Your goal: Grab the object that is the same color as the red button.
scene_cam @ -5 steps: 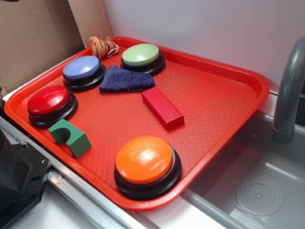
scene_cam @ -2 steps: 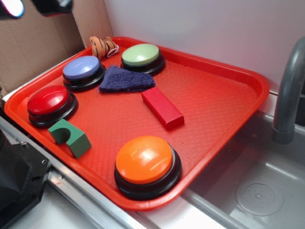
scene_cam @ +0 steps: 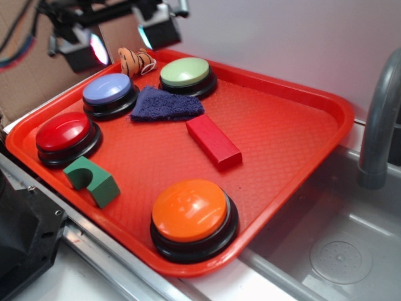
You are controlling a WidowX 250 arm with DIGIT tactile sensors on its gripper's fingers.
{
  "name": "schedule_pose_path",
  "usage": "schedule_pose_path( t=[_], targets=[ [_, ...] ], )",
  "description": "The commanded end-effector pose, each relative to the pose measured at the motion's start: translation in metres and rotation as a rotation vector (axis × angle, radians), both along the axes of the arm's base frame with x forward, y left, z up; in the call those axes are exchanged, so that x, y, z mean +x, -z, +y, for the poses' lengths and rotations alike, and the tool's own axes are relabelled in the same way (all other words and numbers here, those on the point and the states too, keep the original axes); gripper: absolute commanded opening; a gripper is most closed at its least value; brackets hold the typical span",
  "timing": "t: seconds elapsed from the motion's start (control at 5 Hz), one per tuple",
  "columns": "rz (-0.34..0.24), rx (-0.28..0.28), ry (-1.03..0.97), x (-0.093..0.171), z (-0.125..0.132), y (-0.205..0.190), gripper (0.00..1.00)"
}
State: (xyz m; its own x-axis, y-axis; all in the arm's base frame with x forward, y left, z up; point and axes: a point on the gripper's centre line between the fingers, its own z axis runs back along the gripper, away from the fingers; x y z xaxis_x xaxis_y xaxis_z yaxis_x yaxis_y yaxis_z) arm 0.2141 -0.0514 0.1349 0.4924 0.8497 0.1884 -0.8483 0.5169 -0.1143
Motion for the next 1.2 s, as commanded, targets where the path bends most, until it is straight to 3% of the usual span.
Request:
schedule_pose_path(
  t=[0.0,0.4,0.8,1.0],
  targets=[
    [0.0,0.022,-0.228,0.044,0.0,0.061,1.0],
    [-0.01,0.023,-0.207,0.059,0.003,0.095,1.0],
    [-0.031,-0.002,-0.156,0.063,0.007,0.102,1.0],
    [-0.033,0.005,-0.152,0.064,0.01,0.106,0.48]
  ],
)
